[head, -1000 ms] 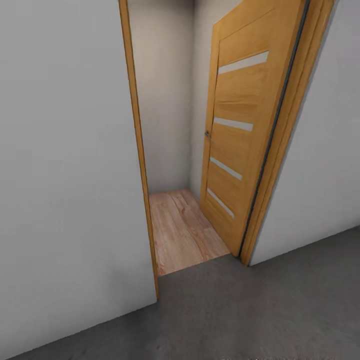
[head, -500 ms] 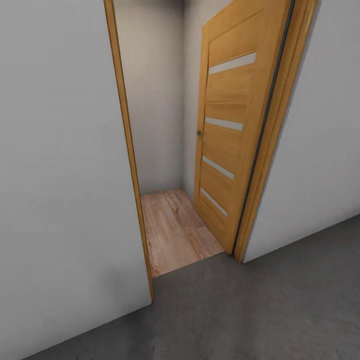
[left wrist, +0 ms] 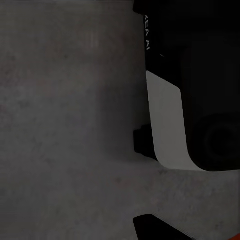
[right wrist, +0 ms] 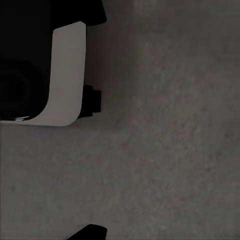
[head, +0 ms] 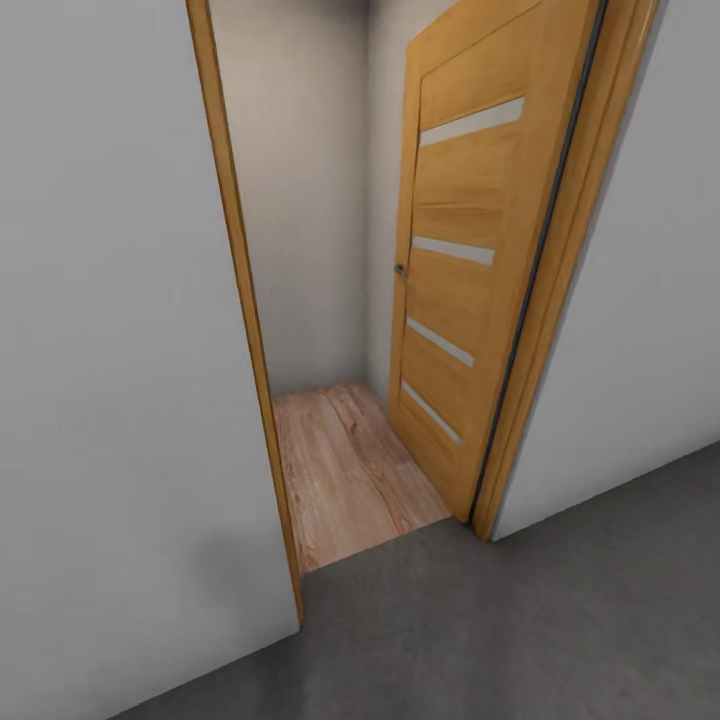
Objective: Move the two storage containers from the living room to the garage. In the garage, place one container on the floor and stack the other container on top of it (either order is fine).
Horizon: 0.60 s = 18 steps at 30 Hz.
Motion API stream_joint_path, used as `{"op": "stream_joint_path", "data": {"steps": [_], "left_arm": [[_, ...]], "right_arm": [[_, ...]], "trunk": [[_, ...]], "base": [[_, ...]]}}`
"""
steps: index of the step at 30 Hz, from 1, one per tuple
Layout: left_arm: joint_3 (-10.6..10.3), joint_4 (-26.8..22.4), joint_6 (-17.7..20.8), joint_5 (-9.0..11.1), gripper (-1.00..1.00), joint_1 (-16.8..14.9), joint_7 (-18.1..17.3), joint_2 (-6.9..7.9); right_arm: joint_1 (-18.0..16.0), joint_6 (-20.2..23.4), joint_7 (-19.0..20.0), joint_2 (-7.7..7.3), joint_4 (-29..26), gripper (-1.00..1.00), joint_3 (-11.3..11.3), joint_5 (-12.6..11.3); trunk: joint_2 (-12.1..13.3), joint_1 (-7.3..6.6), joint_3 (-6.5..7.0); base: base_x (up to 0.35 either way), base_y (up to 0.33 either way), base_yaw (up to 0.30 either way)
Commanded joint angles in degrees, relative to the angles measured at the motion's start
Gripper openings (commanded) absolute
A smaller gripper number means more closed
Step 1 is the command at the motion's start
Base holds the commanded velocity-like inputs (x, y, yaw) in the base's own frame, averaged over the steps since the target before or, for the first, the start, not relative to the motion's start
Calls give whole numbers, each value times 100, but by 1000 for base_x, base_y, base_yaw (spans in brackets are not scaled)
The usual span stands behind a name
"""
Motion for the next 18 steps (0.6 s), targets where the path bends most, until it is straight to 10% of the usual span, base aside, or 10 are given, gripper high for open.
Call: {"op": "stream_joint_path", "data": {"steps": [1,18], "left_arm": [[-5,-4,18,-29,100,-2,22,-2],[-8,-1,15,-35,100,-3,15,-2]], "right_arm": [[-6,-27,-1,4,16,100,49,-47],[-6,-27,-39,7,16,100,42,-80]], "trunk": [[-3,3,-5],[-3,3,11]], "base": [[320,0,0],[321,0,-40]]}}
